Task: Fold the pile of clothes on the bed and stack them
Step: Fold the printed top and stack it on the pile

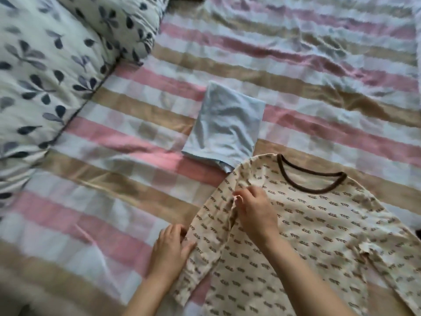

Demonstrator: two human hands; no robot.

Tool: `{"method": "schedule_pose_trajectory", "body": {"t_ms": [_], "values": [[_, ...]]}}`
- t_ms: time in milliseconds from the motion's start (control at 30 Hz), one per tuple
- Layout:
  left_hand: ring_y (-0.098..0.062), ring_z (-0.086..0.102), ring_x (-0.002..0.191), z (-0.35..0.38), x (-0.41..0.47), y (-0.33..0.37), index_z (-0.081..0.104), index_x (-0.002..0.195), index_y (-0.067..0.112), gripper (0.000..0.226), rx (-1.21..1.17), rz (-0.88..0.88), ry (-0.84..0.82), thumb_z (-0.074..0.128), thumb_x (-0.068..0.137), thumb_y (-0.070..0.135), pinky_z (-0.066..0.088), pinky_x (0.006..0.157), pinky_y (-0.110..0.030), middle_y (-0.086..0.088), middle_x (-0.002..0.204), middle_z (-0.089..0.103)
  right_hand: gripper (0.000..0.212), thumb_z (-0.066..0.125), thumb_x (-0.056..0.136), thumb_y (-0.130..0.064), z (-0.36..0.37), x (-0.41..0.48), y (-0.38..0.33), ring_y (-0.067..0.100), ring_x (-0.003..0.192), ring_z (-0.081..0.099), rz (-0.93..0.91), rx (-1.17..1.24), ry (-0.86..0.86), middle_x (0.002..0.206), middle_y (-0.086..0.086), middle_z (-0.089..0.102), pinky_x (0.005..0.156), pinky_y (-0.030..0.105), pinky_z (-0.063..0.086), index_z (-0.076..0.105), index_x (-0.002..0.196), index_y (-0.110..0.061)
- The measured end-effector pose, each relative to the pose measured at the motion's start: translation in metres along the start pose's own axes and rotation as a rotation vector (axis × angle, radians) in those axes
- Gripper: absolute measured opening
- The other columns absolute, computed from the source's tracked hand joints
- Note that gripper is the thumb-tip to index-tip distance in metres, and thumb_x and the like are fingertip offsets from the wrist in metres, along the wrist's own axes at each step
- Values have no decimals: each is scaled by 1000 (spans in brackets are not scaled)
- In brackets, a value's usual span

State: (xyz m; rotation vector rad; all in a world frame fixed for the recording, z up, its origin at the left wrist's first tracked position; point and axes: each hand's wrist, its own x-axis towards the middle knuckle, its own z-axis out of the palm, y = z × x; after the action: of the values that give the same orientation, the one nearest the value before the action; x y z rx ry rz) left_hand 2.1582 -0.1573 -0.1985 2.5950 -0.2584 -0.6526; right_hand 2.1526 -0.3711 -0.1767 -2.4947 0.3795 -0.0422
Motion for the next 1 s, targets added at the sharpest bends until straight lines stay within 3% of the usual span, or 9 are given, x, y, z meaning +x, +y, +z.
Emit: {"method": "schedule_pose_trajectory", "body": {"t_ms": [100,200,333,433,500,567,733,867,1000], "values": [[-6,36,99,-2,-2,1,51,93,25,19,-8,-1,-56,61,84,38,31,84,-17,12,98,41,26,55,89,-14,0,35,3,27,96,53,-10,-73,6,109,10,58,67,36,50,61,114,-16],[-7,40,93,-6,-2,-1,44,82,28,21,-111,31,-71,65,83,26,29,76,-13,12,92,42,31,45,93,-20,-4,68,15,25,94,53,103,-200,-167,116,7,54,71,37,50,48,124,-23],[6,47,68,-18,-3,-6,43,78,34,32,-221,29,-168,69,78,15,35,63,-11,15,77,52,19,40,94,-24,-8,89,22,26,78,58,174,-260,-308,100,7,64,61,33,45,43,112,-20],[9,55,75,-38,-1,-8,56,85,33,32,-322,-16,-184,73,75,8,40,69,-11,15,81,63,13,47,91,-28,-19,97,28,27,82,60,131,-340,-370,93,6,65,60,32,42,50,98,-17],[3,61,78,-63,4,-10,65,82,33,28,-405,-21,-159,75,73,8,46,74,-16,9,81,70,3,54,88,-22,-30,100,37,22,77,62,165,-204,-394,84,3,67,62,36,50,53,86,-20],[0,64,74,-97,13,-8,70,79,29,18,-490,6,-115,75,69,15,48,69,-14,6,83,72,14,60,86,-13,-40,101,43,19,62,65,201,71,-372,69,1,67,60,40,55,52,78,-20],[-2,66,75,-168,63,-6,70,88,30,25,-552,105,-11,78,70,15,50,62,-11,7,86,72,20,64,84,-8,-45,114,42,19,56,63,254,369,-218,65,3,69,53,32,49,51,74,-20],[-12,64,76,-176,114,-15,67,90,27,26,-428,65,33,71,77,5,52,68,-21,3,86,71,9,61,88,-15,-24,112,33,11,63,67,339,478,-212,75,1,71,57,28,51,54,94,-19],[-19,62,71,-162,133,-28,66,83,17,10,-246,-39,-63,70,80,9,47,64,-25,-7,79,69,30,60,88,-15,-8,96,16,13,83,62,336,402,-82,90,-2,64,80,32,53,52,117,-16]]}}
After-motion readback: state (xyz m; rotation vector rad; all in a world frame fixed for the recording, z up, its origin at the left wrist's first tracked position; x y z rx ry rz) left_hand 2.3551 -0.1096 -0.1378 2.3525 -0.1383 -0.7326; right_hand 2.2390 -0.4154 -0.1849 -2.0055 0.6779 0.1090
